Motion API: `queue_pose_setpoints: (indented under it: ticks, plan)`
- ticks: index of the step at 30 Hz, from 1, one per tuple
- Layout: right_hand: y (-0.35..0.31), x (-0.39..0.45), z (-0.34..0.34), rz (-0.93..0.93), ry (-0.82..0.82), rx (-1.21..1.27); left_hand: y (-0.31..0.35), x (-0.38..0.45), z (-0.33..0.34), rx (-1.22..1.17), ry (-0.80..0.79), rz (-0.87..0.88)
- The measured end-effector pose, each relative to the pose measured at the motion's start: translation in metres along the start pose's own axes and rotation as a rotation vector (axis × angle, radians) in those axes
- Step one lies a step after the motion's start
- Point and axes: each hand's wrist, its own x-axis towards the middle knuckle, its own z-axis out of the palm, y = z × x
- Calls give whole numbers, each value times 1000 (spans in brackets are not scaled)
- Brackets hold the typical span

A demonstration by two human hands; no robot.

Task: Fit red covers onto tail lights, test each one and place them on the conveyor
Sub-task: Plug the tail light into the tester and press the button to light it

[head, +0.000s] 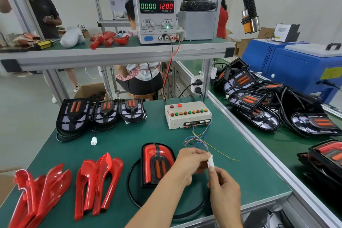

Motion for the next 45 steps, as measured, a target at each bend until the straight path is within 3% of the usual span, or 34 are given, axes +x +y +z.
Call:
queue_pose_setpoints:
  ticks: [17, 20, 26, 45]
  plan:
    - [-6, 10, -4, 79, -176, 200, 10, -7, 2, -125, -113, -196]
    - [-10, 9, 1, 132, -153, 284, 7, -8, 5, -246, -187, -244]
    - [-4, 9, 14, 133, -110, 249, -3, -12, 12, -422, -159, -275]
    - [-10, 4, 17, 141, 4, 180, -12, -8, 19, -369, -137, -239]
